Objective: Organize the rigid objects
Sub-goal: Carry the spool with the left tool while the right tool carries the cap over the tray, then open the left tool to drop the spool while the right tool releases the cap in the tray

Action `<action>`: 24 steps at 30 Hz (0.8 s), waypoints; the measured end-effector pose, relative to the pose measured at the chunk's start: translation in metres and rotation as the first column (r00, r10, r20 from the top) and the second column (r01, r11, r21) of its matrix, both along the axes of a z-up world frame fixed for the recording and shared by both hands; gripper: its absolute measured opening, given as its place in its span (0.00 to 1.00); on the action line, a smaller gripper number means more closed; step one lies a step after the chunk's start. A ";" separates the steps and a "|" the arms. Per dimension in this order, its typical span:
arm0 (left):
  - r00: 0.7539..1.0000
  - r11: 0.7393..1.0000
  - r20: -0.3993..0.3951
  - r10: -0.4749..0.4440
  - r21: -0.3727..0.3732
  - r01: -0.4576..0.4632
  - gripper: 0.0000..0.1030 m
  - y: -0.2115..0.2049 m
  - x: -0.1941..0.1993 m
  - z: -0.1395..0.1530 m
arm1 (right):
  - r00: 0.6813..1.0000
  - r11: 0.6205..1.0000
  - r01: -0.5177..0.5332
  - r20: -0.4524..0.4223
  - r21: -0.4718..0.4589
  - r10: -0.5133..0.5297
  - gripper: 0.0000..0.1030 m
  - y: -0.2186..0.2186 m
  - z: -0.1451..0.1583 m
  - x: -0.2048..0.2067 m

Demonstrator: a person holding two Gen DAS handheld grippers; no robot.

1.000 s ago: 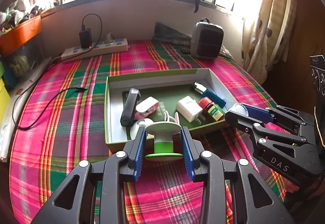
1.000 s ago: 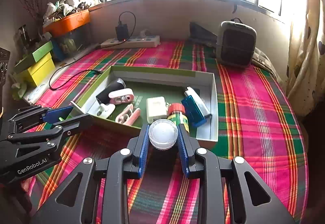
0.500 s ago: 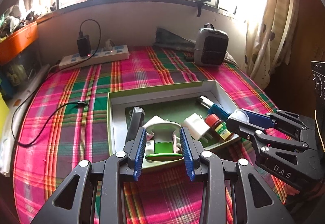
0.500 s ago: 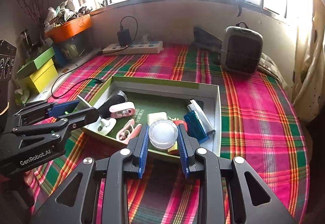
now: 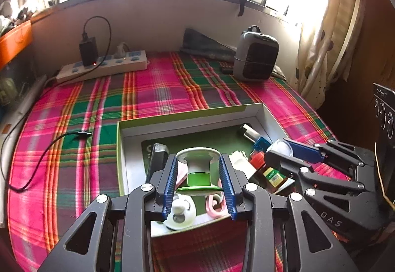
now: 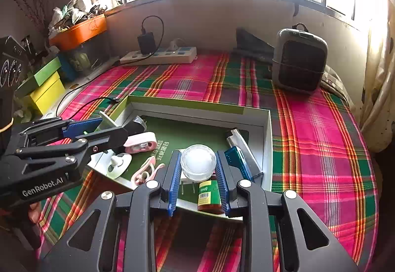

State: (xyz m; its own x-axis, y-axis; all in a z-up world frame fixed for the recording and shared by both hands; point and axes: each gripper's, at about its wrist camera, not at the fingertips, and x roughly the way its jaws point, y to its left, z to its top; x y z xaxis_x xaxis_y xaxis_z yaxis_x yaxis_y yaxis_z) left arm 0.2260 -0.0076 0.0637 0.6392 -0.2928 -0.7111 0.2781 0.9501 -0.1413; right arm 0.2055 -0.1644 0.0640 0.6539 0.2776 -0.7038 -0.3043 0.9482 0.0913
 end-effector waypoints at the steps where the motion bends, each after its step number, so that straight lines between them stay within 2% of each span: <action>1: 1.000 1.000 -0.001 0.003 0.005 -0.003 0.32 -0.001 0.002 0.000 | 1.000 1.000 0.000 -0.003 -0.001 0.000 0.28 0.000 -0.001 0.002; 24: 0.997 0.999 -0.074 -0.012 0.048 0.015 0.32 -0.018 0.056 -0.026 | 0.999 1.000 -0.010 -0.049 -0.027 0.008 0.28 0.003 -0.017 0.037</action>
State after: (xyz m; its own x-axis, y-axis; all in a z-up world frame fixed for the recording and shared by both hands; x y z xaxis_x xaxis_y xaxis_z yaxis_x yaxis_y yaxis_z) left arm 0.2822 -0.0261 0.0382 0.5811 -0.2650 -0.7695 0.2814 0.9526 -0.1155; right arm 0.2430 -0.1615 0.0466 0.6158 0.2639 -0.7424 -0.3088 0.9477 0.0808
